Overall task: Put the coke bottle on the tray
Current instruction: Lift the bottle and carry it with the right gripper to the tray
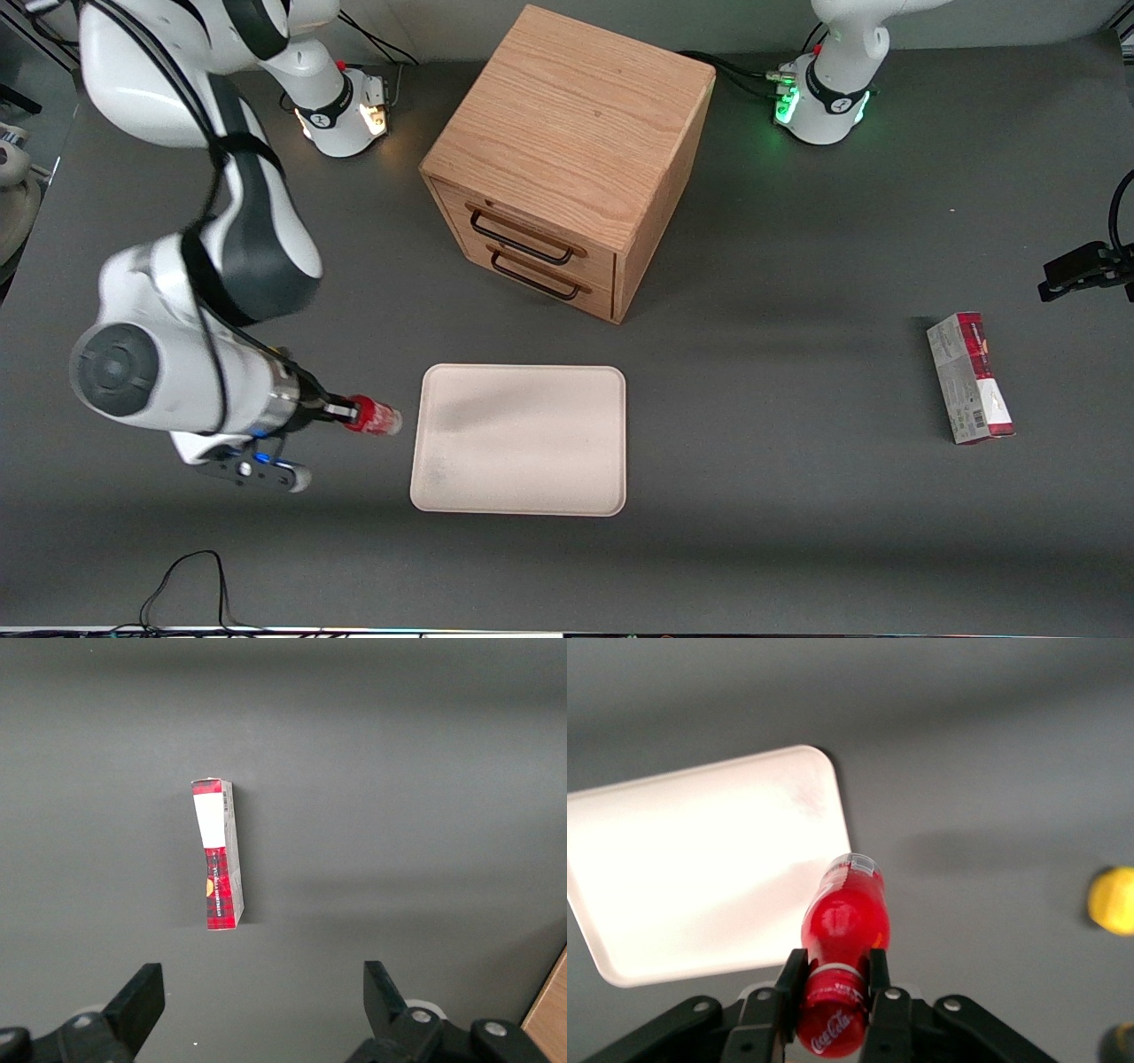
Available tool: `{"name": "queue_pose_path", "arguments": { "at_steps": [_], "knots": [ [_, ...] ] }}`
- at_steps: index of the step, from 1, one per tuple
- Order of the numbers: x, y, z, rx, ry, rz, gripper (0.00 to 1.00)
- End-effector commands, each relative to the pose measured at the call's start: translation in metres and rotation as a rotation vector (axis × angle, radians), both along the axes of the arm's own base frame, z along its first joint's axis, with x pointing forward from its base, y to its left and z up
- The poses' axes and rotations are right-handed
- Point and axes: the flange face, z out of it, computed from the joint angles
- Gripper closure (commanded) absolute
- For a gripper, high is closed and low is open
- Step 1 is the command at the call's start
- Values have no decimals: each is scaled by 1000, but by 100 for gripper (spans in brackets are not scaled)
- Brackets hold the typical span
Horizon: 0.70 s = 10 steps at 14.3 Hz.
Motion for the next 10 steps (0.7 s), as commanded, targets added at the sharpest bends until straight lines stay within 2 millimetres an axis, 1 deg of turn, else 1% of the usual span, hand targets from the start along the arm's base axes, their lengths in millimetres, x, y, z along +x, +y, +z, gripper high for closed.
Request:
{"name": "queue_pose_path", "arguments": {
  "at_steps": [1,3,5,7,10],
  "knots": [
    [8,24,-19,-1,-24,-20,100],
    [14,28,-36,2,-35,-39,100],
    [21,33,-59,8,-62,-67,100],
    [24,34,-67,10,-76,-70,100],
    [29,35,-87,8,-90,-87,100]
  ]
}}
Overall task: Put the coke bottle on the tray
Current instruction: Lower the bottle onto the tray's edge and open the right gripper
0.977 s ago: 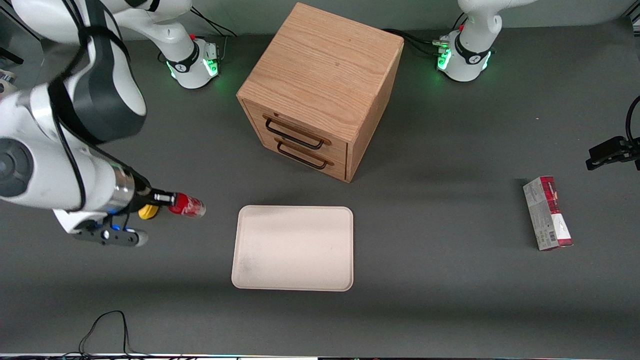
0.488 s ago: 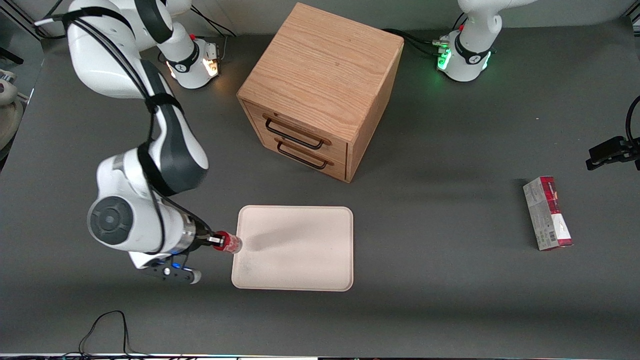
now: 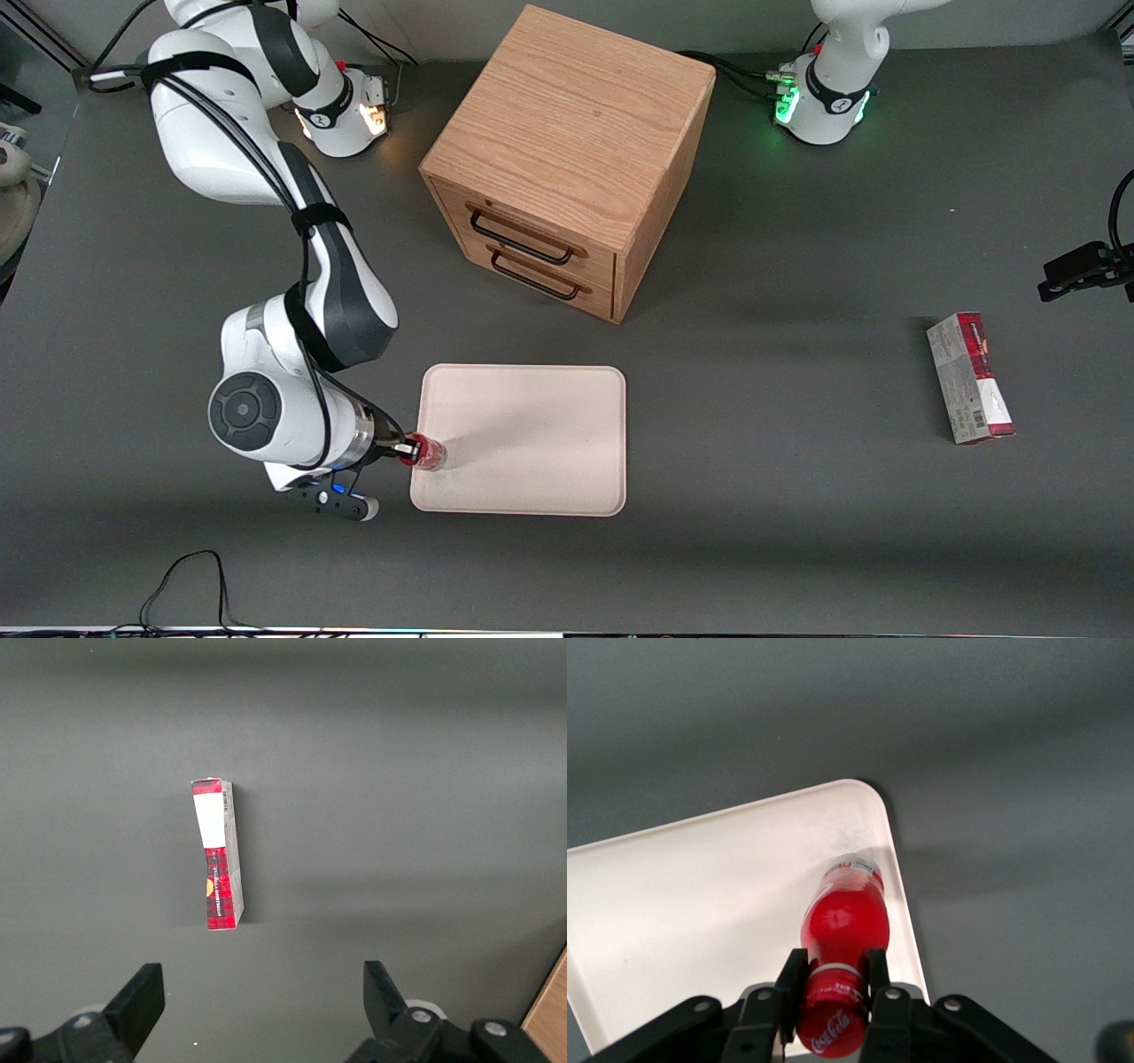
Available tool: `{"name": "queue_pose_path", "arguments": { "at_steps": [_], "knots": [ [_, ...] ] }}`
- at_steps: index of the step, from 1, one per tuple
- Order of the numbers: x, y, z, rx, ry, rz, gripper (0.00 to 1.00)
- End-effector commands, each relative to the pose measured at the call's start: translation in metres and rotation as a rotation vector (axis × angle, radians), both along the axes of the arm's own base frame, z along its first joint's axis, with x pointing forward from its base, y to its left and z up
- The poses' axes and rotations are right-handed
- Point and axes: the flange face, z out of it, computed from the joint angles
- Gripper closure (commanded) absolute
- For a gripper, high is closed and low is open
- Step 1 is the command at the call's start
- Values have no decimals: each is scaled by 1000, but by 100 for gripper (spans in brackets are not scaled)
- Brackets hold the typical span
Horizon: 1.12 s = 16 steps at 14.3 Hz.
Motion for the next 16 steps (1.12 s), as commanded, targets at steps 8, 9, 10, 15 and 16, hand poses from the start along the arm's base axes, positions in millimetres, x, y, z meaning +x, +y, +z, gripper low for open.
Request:
{"name": "queue_pose_path", "arguments": {
  "at_steps": [8,9,10,15,16],
  "knots": [
    [9,9,-14,-26,-52,-23,0],
    [9,9,-14,-26,-52,-23,0],
    [9,8,-14,-28,-53,-24,0],
    [0,1,18,-49,-16,-13,0],
    [-5,-7,33,-55,7,-15,0]
  ]
}}
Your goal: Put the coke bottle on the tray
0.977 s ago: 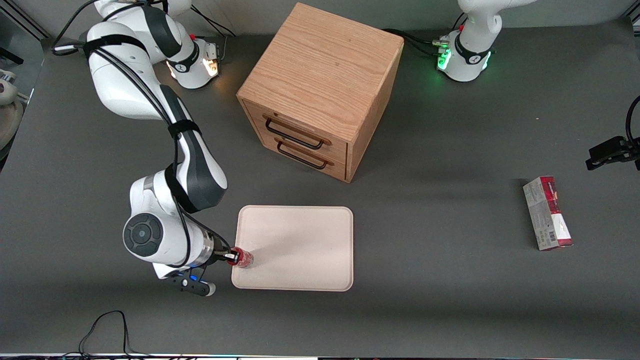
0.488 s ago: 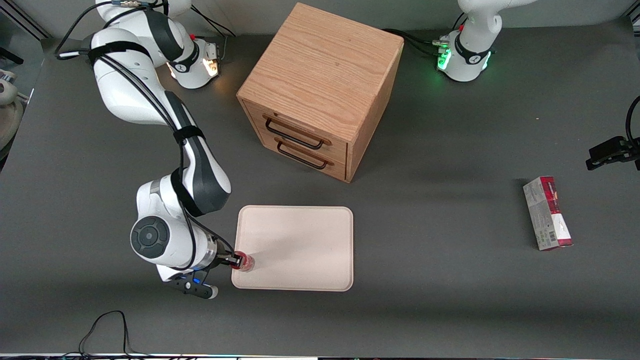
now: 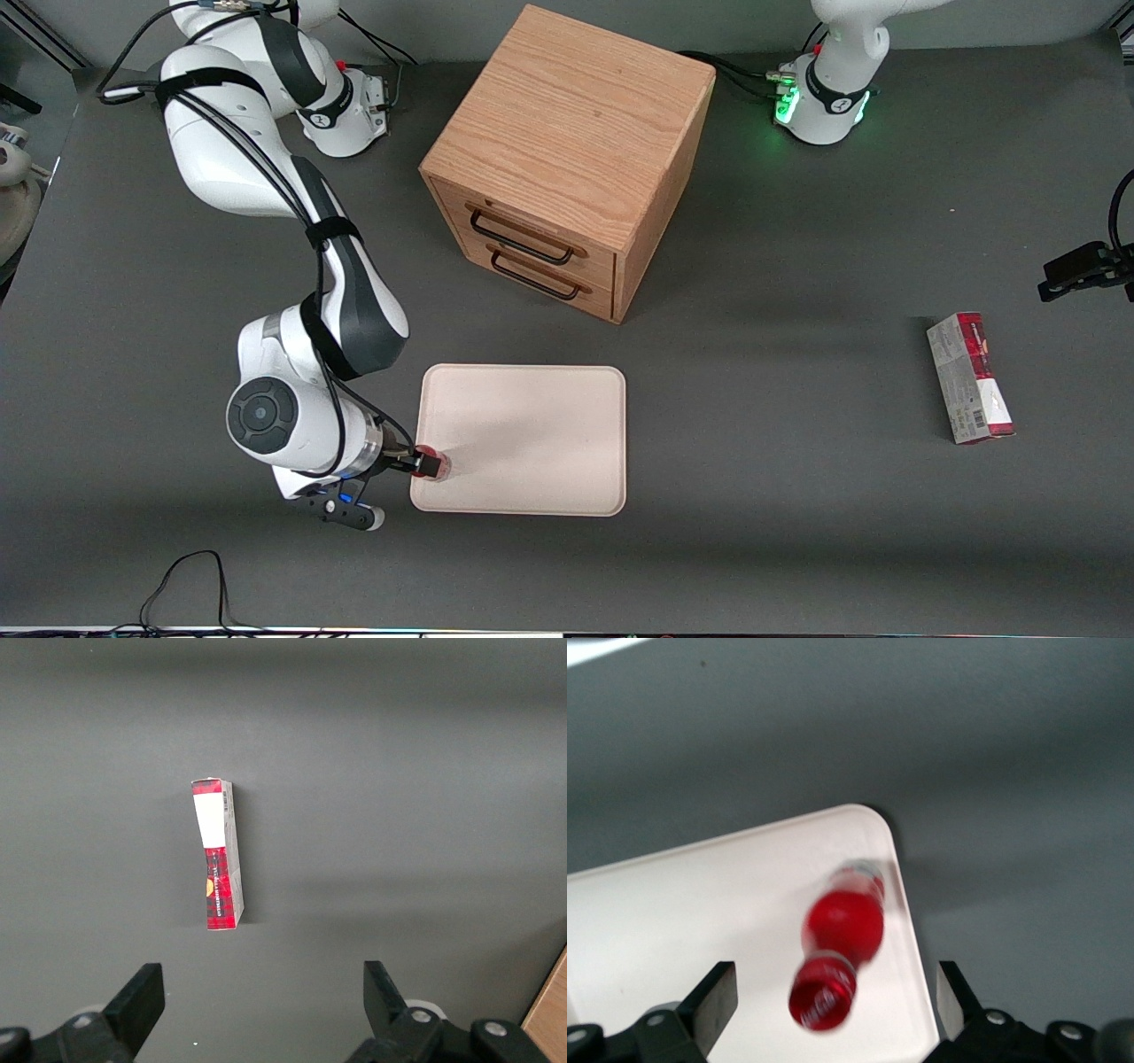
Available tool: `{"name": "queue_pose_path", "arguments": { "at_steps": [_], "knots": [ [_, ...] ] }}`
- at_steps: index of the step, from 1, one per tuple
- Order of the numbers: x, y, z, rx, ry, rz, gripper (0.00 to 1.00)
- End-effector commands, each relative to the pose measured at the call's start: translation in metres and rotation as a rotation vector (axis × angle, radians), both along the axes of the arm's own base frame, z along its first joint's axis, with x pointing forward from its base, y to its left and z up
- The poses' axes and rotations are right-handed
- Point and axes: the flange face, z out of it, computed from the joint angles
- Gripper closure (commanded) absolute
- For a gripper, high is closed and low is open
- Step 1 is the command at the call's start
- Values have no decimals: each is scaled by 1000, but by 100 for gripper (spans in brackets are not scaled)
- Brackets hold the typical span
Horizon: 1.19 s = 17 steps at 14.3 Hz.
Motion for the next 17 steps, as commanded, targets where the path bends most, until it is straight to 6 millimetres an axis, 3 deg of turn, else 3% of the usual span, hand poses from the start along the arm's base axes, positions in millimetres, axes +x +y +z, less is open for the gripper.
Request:
{"name": "queue_pose_path", "arguments": {
  "at_steps": [1,3,5,12,13,15,17],
  "knots": [
    [-16,-18,45,-37,59,-1,0],
    [-38,-33,61,-46,99,56,0],
    [-68,-62,79,-43,110,102,0],
    [-202,-182,142,-17,73,279,0],
    [-219,-189,149,-7,74,285,0],
    [-238,-200,166,-1,76,291,0],
    [-244,-211,186,1,90,273,0]
  ]
}}
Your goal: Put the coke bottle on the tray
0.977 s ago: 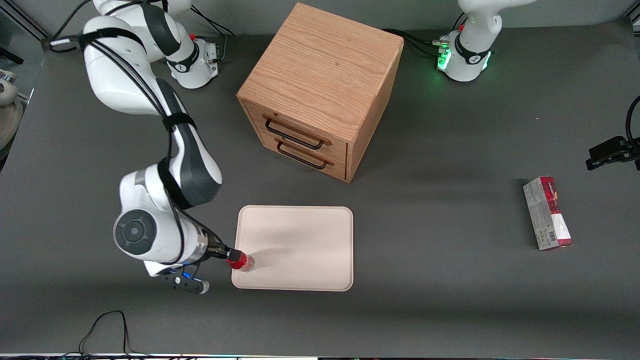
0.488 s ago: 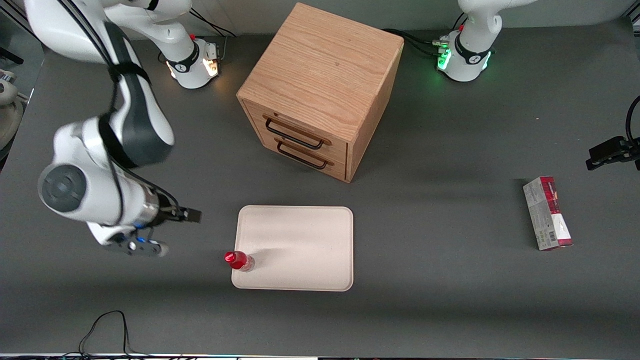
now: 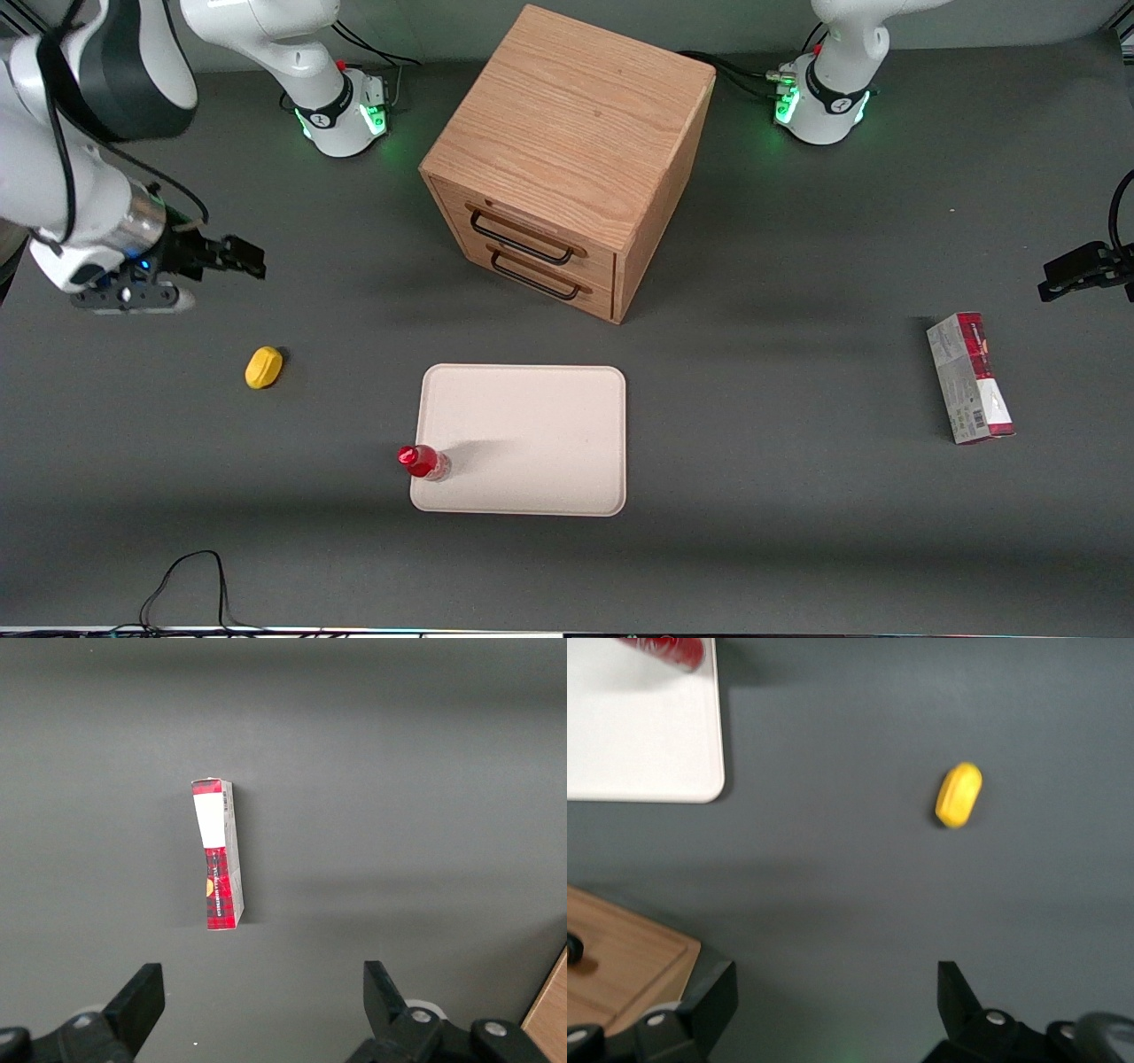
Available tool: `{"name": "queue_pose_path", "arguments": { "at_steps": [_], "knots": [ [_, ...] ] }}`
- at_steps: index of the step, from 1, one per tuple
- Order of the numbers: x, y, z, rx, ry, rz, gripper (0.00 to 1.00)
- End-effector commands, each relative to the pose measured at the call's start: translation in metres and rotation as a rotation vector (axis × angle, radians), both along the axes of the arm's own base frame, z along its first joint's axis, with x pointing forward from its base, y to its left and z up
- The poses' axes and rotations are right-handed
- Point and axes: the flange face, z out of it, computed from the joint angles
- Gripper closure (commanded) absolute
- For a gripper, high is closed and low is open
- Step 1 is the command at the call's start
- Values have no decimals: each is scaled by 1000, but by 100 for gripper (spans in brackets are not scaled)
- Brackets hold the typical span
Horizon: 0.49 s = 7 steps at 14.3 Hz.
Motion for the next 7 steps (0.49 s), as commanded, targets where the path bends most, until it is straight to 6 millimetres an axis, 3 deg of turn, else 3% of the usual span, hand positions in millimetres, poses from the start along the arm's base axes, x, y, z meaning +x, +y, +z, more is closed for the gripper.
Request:
{"name": "queue_pose_path", "arguments": {
  "at_steps": [1,7],
  "knots": [
    [-11,-14,23,9,0,-1,0],
    [-11,-21,42,4,19,-14,0]
  ]
}}
